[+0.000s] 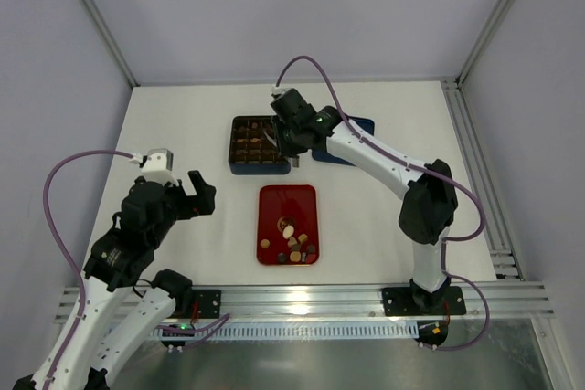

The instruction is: Pack the chocolate

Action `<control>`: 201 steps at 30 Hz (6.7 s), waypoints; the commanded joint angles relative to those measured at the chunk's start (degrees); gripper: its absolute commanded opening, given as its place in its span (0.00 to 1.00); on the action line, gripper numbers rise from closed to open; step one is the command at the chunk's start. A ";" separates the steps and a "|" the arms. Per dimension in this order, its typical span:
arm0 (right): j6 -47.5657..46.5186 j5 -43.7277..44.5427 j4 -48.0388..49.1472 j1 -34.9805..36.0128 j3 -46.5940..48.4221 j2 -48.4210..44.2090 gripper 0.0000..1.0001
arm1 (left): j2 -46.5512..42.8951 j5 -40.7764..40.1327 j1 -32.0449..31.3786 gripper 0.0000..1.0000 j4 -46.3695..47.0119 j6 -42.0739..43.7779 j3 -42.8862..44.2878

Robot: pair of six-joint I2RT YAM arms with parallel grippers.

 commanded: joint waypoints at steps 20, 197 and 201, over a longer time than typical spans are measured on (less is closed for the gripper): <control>-0.37 1.46 4.59 -1.05 0.63 1.89 0.35 | 0.11 -0.04 -0.14 1.00 1.28 0.76 -0.04; -5.11 -7.76 5.56 -39.10 -7.37 4.45 0.04 | 106.10 34.15 -2.87 0.95 19.20 -13.30 72.29; -4.85 -11.19 5.82 -40.33 -8.95 1.72 0.04 | 107.77 34.85 -2.87 0.95 19.20 -14.01 73.26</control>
